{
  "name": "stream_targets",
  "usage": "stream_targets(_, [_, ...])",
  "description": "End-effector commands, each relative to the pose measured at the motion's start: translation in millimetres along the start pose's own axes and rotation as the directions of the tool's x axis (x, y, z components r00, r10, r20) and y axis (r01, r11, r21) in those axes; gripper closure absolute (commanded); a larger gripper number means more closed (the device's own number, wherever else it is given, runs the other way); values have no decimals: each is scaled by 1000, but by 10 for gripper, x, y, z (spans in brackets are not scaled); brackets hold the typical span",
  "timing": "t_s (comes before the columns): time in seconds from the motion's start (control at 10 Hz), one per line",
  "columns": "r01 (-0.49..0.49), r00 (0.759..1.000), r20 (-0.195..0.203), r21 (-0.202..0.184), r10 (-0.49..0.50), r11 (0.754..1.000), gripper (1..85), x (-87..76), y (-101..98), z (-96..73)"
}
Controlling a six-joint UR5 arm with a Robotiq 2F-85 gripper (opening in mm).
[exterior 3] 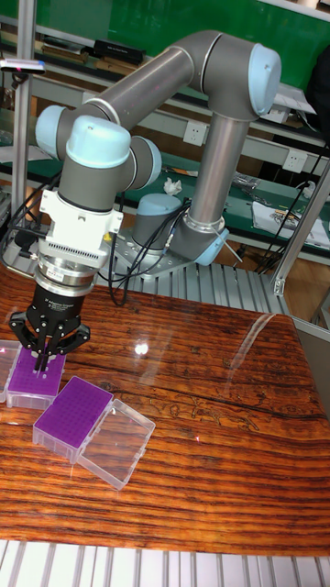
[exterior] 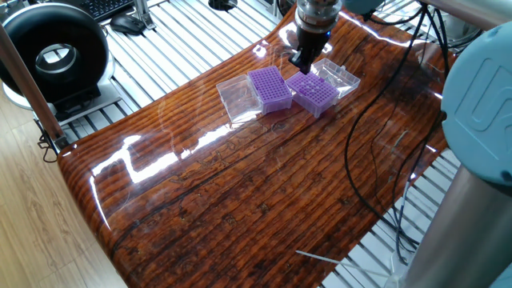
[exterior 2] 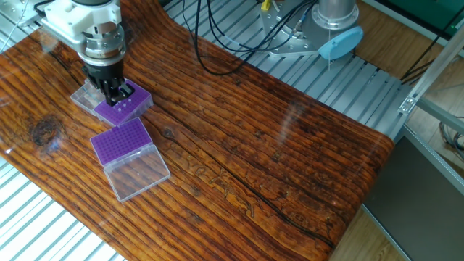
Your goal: Transfer all small pipette tips from one holder to another
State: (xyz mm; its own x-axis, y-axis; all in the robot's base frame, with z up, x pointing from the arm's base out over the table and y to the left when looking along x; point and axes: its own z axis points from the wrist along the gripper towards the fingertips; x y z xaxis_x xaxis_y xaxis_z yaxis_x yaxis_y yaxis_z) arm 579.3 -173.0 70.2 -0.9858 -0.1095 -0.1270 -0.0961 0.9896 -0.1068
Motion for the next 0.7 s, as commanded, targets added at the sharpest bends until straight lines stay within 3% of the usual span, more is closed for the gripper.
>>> stream_targets(0.0, [1, 1000, 11, -16, -1, 1000, 847, -16, 13, 2])
stream_targets(0.6, [17, 1000, 26, -18, -17, 1000, 847, -9, -37, 46])
